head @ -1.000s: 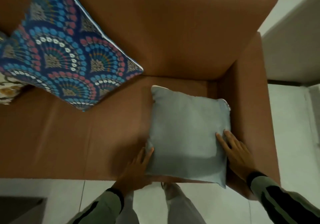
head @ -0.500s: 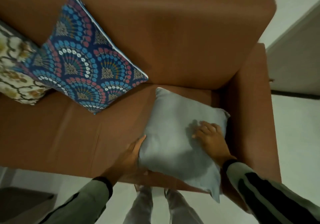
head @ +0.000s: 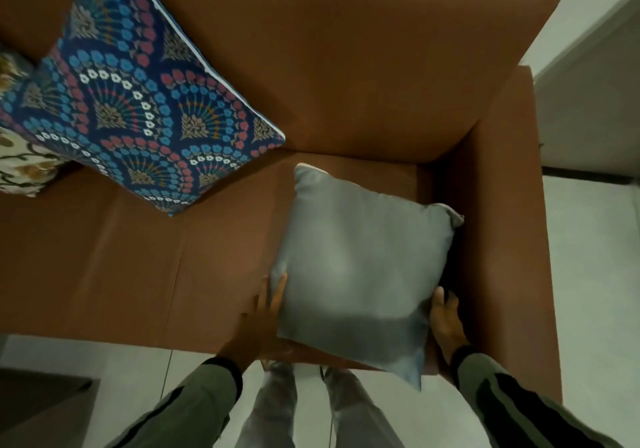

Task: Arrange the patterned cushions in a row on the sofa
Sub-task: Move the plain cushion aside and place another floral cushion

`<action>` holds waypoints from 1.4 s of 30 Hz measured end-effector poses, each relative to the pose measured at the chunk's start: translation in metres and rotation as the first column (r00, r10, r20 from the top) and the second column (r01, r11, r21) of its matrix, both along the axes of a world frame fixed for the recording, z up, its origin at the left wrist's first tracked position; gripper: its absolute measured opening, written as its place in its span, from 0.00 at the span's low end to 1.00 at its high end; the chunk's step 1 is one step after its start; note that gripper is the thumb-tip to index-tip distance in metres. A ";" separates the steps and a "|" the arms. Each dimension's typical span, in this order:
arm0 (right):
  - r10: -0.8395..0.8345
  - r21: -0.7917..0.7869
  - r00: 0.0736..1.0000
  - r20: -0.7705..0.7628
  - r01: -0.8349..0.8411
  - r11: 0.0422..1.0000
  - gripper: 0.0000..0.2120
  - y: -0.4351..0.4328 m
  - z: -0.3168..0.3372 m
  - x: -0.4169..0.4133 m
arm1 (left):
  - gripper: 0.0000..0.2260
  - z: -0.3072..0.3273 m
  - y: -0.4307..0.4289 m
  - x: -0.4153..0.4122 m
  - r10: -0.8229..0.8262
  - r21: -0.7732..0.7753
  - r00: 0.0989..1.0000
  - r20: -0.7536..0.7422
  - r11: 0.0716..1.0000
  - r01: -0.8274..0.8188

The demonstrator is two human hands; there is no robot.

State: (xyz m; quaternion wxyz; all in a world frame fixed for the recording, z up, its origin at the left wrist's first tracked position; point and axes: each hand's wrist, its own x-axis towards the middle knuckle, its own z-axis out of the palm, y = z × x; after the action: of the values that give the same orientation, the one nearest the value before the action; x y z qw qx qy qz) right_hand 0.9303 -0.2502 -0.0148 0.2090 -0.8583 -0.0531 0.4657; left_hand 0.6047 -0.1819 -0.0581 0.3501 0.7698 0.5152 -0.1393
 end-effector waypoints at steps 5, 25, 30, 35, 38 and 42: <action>-0.082 0.060 0.980 -0.179 0.094 0.994 0.46 -0.014 0.009 -0.013 | 0.65 0.006 0.012 -0.016 -0.022 0.044 0.996 0.090 0.999 0.018; 0.413 0.497 0.649 0.639 -0.758 0.421 0.36 0.259 0.175 0.011 | 0.32 0.169 0.210 -0.001 0.409 0.073 0.813 0.414 0.876 -0.477; 0.304 0.534 0.679 0.668 -0.722 0.440 0.29 0.274 0.204 0.016 | 0.28 0.193 0.238 0.001 0.407 0.016 0.776 0.483 0.881 -0.472; 0.278 0.503 0.685 0.674 -0.701 0.506 0.29 0.290 0.204 0.034 | 0.30 0.195 0.276 0.027 0.383 0.110 0.808 0.448 0.873 -0.475; 0.279 0.391 0.604 0.746 -0.737 0.552 0.29 0.298 0.190 0.046 | 0.26 0.180 0.291 0.048 0.364 0.145 0.838 0.408 0.880 -0.452; 0.361 0.204 0.510 0.781 -0.755 0.623 0.32 0.311 0.175 0.053 | 0.31 0.151 0.304 0.067 0.215 0.238 0.960 0.179 0.937 -0.254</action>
State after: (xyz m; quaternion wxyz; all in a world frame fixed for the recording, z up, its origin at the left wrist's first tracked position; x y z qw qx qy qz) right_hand 0.9831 0.0608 0.1607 0.2293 -0.8019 -0.5362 0.1300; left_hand 0.6718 0.1222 0.0930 0.2987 0.7500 0.5893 0.0305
